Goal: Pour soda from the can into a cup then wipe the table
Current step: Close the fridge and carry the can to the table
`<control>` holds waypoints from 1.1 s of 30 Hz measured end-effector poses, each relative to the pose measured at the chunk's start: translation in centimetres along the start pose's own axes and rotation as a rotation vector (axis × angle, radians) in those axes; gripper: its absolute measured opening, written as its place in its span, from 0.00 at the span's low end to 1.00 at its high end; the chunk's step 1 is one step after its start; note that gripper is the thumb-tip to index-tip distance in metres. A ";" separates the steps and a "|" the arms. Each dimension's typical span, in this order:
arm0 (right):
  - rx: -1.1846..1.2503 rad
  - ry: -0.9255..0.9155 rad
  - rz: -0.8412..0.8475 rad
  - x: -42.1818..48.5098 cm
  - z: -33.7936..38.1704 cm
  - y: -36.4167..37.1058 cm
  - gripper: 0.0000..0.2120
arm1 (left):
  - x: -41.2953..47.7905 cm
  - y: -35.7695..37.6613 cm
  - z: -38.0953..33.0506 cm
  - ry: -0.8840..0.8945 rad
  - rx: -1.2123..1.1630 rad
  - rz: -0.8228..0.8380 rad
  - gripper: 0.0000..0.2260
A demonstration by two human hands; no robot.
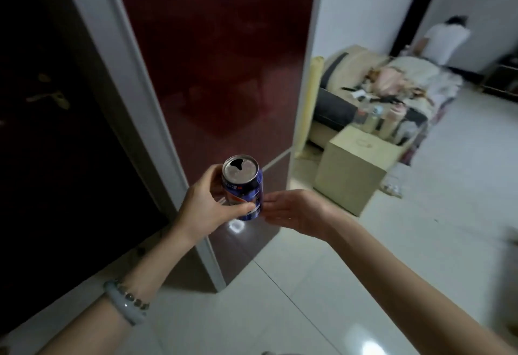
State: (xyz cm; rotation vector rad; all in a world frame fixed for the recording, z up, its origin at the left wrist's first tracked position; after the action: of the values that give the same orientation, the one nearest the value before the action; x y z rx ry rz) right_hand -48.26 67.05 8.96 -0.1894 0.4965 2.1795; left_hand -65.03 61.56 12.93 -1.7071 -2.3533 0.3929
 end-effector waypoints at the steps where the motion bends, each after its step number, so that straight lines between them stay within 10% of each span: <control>1: 0.034 -0.006 -0.046 -1.2 -0.5 -0.9 0.16 | -0.1 1.2 -0.1 0.012 -0.002 0.055 0.30; 17: 0.483 -0.253 -0.768 -25.9 -10.0 -9.6 0.20 | -10.6 22.3 -4.7 0.284 0.022 0.838 0.31; 33: 0.598 -0.418 -1.177 -54.2 -17.6 -18.6 0.19 | -32.4 44.9 -12.9 0.473 0.002 1.246 0.30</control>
State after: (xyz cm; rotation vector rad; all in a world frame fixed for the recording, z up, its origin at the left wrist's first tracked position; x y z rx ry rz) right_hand -1.07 30.29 4.27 0.2545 0.5649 0.8319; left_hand -10.71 45.14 9.78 -2.6707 -0.7617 0.1081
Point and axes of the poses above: each hand's wrist, its own x-axis towards the middle knuckle, its own y-axis out of the palm, z = x × y, the point moved 6 cm from there along x, towards the middle knuckle, and after that the axes turned 14 degrees about -y, right-handed, at the moved point
